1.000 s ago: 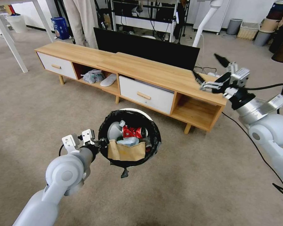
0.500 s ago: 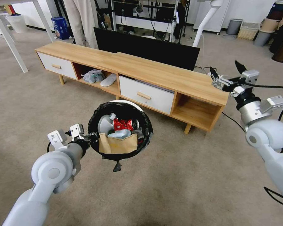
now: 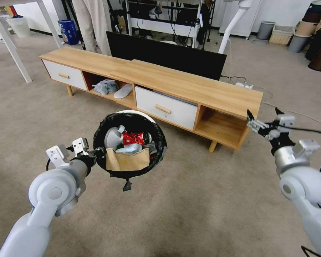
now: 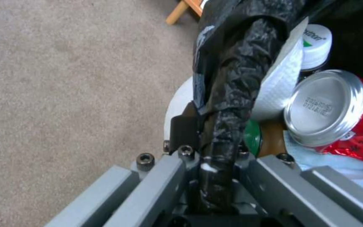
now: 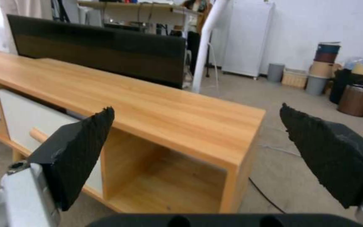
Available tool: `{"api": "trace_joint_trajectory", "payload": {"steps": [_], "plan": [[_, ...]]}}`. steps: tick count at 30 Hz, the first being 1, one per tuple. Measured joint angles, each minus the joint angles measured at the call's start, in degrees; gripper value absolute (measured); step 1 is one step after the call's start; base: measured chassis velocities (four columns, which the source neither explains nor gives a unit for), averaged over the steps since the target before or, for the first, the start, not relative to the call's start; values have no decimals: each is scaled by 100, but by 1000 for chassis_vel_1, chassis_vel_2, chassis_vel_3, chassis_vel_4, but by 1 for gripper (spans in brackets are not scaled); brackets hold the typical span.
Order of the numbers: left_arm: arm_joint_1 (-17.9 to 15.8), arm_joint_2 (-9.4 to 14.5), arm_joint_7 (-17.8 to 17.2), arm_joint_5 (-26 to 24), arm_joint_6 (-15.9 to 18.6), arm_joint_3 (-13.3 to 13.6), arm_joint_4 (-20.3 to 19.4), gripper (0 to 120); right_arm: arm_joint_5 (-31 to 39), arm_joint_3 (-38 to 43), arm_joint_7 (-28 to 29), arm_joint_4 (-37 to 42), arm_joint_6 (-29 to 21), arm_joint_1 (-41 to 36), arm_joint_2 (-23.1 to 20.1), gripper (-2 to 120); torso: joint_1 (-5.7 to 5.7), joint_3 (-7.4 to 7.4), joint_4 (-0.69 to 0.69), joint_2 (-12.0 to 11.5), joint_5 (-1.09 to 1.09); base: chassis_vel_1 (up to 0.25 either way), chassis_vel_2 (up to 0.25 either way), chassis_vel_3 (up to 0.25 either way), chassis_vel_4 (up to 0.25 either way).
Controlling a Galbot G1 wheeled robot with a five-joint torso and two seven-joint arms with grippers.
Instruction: Pick up the trash bin and place the garbage on the floor into it.
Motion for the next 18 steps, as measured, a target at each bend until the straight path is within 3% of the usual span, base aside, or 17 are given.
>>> {"api": "trace_joint_trajectory", "payload": {"steps": [18], "plan": [[88, -40, -18, -15, 29, 3, -40, 0, -779, 320, -244, -333, 339, -652, 819, 100, 0, 0, 1, 0, 0, 0, 0, 0, 0]]}}
